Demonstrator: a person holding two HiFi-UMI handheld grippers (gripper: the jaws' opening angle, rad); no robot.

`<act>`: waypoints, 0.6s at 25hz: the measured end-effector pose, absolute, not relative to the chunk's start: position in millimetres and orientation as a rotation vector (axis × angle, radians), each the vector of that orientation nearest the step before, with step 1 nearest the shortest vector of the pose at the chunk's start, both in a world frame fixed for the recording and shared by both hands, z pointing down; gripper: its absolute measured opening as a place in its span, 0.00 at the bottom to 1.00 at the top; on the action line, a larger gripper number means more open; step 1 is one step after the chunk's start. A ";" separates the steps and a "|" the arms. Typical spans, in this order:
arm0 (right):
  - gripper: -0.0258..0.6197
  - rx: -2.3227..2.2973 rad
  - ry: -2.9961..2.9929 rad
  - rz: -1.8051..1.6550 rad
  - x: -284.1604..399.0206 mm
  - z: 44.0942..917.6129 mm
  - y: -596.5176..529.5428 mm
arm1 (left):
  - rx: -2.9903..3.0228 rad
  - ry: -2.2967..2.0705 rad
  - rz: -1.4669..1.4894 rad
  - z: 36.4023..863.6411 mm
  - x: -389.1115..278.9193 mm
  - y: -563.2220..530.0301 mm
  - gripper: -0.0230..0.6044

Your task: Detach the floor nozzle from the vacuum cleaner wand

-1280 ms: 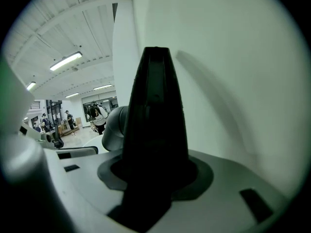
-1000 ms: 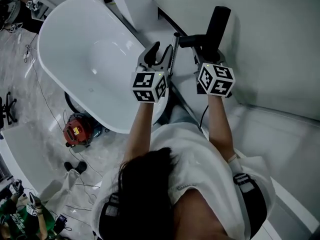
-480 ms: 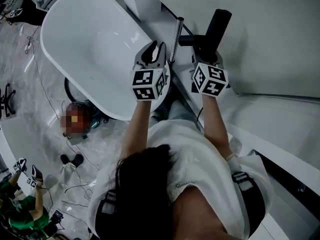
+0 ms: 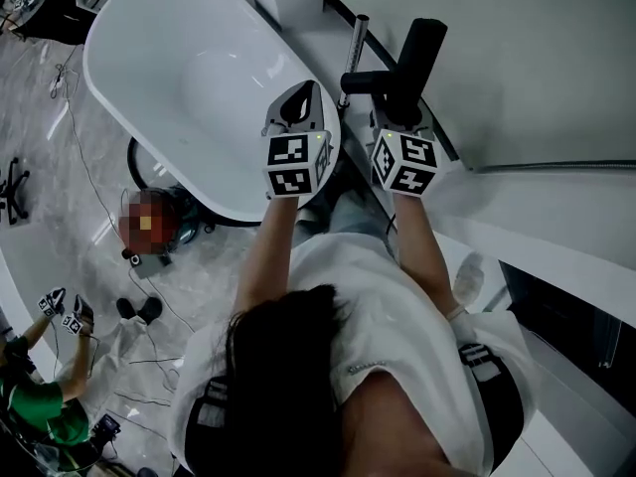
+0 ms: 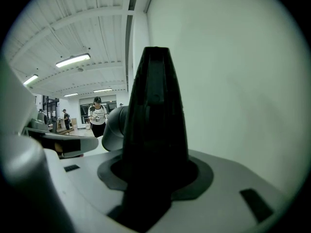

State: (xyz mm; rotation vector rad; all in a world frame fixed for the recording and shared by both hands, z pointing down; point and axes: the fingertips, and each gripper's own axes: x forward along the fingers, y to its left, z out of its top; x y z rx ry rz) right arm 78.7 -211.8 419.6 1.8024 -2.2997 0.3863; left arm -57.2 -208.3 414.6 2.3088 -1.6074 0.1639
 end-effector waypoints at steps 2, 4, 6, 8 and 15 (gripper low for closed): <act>0.35 1.807 -2.306 0.363 73.8 417.4 -203.0 | 2.326 -1.607 0.162 413.1 -60.0 -199.0 0.04; 0.35 1.814 -2.312 0.340 67.7 418.9 -195.8 | 2.337 -1.601 0.152 415.0 -63.4 -193.5 0.04; 0.35 1.808 -2.314 0.316 61.5 423.8 -188.0 | 2.332 -1.596 0.150 421.0 -66.6 -187.4 0.04; 0.35 1.790 -2.320 0.297 54.5 426.9 -182.3 | 2.319 -1.597 0.144 424.3 -70.9 -181.3 0.04; 0.35 1.782 -2.335 0.269 42.1 426.0 -169.9 | 2.291 -1.610 0.132 428.3 -82.2 -167.3 0.04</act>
